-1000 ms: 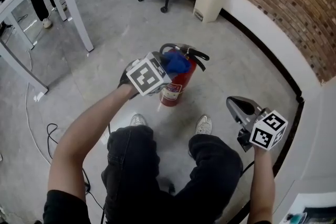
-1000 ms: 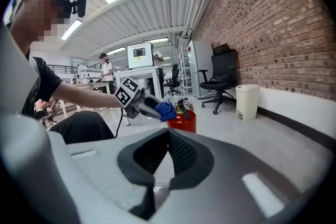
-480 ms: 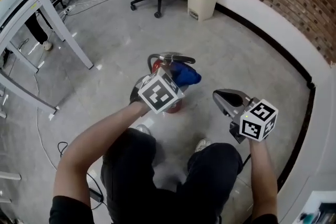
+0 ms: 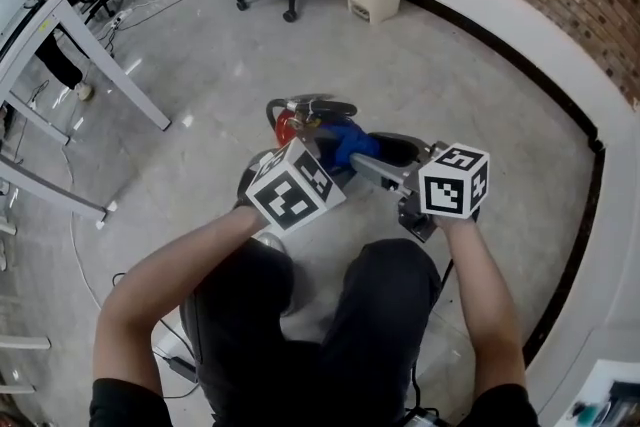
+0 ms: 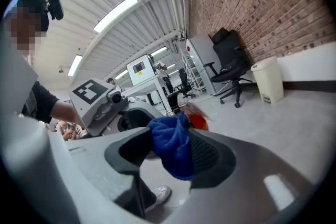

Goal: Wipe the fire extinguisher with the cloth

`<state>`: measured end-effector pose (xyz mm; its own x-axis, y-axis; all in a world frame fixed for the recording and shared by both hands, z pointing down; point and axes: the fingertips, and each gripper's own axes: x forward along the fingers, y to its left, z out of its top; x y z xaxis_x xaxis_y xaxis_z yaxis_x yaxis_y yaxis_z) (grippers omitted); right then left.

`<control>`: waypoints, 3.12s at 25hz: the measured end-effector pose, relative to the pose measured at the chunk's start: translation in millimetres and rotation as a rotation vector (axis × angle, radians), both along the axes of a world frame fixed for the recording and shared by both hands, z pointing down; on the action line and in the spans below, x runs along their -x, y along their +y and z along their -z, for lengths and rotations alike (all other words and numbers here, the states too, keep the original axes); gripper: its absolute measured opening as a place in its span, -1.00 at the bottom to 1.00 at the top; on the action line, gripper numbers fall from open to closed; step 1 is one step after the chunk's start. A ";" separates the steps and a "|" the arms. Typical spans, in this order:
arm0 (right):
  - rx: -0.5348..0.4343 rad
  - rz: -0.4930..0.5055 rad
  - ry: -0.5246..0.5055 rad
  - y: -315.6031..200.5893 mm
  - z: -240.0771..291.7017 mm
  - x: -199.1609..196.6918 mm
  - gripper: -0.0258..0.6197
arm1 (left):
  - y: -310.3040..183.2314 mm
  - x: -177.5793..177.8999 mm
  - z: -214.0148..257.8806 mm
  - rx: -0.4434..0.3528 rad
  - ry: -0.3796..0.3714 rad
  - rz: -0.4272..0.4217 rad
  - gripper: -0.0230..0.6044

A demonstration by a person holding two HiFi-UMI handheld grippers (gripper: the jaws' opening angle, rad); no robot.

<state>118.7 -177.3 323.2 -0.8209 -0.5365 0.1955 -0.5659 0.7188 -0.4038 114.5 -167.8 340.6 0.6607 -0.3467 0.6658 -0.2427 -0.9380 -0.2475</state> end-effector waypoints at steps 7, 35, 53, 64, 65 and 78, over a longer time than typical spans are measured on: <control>0.051 0.015 0.038 6.0 10.4 5.6 -0.63 | 9.1 1.4 12.4 0.014 0.073 -0.055 -0.28; 0.079 -0.310 0.104 -29.7 7.3 -51.1 -0.63 | 20.0 54.1 11.0 0.051 0.086 0.044 -0.37; -0.217 -0.305 0.049 -38.1 144.9 -23.0 -0.63 | 8.9 47.3 31.8 -0.024 0.117 0.114 -0.91; -0.118 -0.177 0.264 -25.8 71.3 16.6 -0.63 | 10.8 66.6 20.2 0.006 0.124 0.127 -0.91; -0.118 -0.189 0.262 -23.1 70.4 10.1 -0.63 | 10.2 66.9 19.9 0.006 0.126 0.127 -0.91; -0.001 -0.349 0.102 -16.6 34.5 -58.9 -0.63 | 7.4 55.6 10.1 0.030 0.084 0.120 -0.91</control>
